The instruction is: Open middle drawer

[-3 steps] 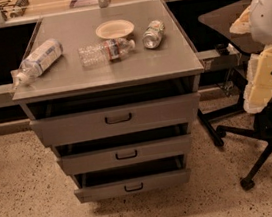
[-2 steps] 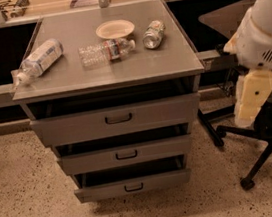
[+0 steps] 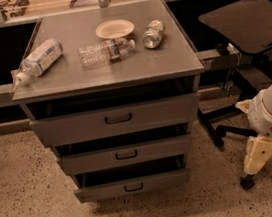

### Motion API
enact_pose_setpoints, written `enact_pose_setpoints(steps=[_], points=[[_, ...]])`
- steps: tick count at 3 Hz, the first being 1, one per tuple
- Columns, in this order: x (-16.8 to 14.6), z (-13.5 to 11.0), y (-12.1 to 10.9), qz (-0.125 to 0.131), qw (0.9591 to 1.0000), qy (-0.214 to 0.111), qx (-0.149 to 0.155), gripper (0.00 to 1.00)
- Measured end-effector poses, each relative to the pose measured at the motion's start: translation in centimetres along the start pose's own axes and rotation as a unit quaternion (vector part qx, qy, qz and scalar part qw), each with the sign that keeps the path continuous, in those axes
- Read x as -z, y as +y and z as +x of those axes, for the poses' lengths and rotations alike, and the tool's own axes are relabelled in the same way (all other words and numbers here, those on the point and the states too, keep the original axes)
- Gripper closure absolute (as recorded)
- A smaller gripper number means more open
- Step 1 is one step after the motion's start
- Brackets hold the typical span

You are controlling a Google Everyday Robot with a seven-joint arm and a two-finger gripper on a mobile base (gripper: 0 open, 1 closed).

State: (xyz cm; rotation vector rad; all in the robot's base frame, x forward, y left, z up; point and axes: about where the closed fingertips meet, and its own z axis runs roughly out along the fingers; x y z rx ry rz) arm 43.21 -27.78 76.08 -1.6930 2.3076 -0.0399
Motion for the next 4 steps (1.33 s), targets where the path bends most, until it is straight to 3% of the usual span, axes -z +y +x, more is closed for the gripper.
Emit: enact_pose_setpoints(steps=[1, 2, 3, 4], points=[[0.6, -0.5, -0.4, 0.007, 0.9999, 0.004, 0.015, 0.00], [-1.4, -2.7, -0.6, -0.005, 0.9988, -0.040, 0.026, 0.00], [-7.7, -7.3, -0.3, -0.025, 0.9896, -0.102, 0.098, 0.00], [-15.5, -10.3, -0.4, -0.025, 0.9801, -0.144, 0.134, 0.00]])
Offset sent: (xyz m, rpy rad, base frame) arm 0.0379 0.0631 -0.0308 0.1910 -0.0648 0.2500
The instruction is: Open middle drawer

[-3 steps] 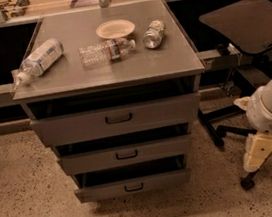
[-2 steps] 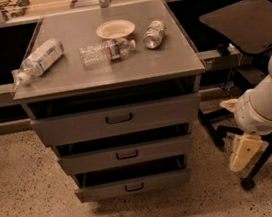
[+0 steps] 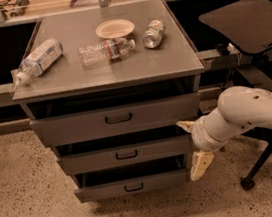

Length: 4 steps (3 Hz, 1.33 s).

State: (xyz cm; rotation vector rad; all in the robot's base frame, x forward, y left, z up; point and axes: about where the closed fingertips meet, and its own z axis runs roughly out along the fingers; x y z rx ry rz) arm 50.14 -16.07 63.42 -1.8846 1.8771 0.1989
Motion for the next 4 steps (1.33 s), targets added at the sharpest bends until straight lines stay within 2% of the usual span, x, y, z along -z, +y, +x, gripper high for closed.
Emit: enact_pose_setpoints(steps=[1, 2, 4], points=[[-0.1, 0.1, 0.0, 0.001, 1.0000, -0.001, -0.002, 0.00], [-2.3, 1.2, -0.4, -0.014, 0.9998, 0.015, 0.000, 0.00], [-11.7, 8.7, -2.0, -0.051, 0.9949, 0.081, 0.031, 0.00]])
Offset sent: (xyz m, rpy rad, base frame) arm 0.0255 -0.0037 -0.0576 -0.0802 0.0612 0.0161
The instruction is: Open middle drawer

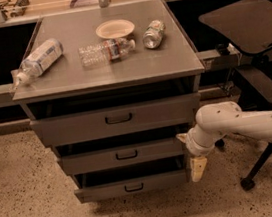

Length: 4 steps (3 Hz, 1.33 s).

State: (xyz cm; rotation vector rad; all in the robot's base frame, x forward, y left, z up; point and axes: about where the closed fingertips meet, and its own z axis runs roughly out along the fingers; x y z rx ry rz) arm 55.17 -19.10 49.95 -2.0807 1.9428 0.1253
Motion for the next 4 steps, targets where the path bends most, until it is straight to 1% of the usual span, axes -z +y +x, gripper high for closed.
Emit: enact_pose_setpoints(steps=[1, 2, 3, 4], points=[[-4.3, 2.2, -1.8, 0.005, 0.9996, 0.014, 0.024, 0.00], [-6.4, 2.8, -3.4, 0.016, 0.9989, 0.019, 0.039, 0.00], [-7.5, 2.7, -5.6, 0.028, 0.9979, 0.027, 0.053, 0.11], [-8.4, 2.3, -6.4, 0.027, 0.9978, 0.027, 0.054, 0.27]])
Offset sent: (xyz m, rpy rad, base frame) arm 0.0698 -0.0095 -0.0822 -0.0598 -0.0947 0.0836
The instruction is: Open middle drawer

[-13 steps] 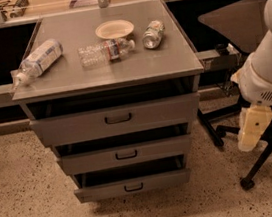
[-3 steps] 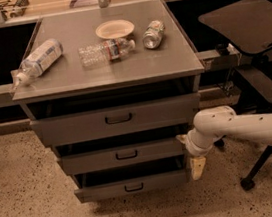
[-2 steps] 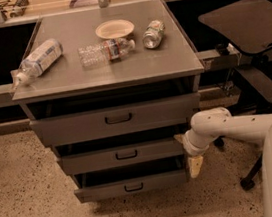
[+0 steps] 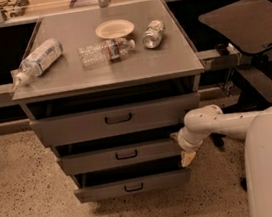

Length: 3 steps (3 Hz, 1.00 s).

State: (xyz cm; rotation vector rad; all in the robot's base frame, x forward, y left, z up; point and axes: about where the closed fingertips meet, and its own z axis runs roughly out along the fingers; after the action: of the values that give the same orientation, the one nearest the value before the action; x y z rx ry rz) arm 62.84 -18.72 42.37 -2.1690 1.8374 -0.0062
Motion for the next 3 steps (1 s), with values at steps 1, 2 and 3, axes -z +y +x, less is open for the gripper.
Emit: enact_pose_setpoints(steps=[1, 2, 3], points=[[-0.40, -0.50, 0.02, -0.009, 0.9999, -0.002, -0.006, 0.33], [-0.30, -0.87, 0.37, -0.017, 0.9996, -0.011, -0.018, 0.35], [-0.12, -0.90, 0.13, -0.017, 0.9996, -0.011, -0.018, 0.35]])
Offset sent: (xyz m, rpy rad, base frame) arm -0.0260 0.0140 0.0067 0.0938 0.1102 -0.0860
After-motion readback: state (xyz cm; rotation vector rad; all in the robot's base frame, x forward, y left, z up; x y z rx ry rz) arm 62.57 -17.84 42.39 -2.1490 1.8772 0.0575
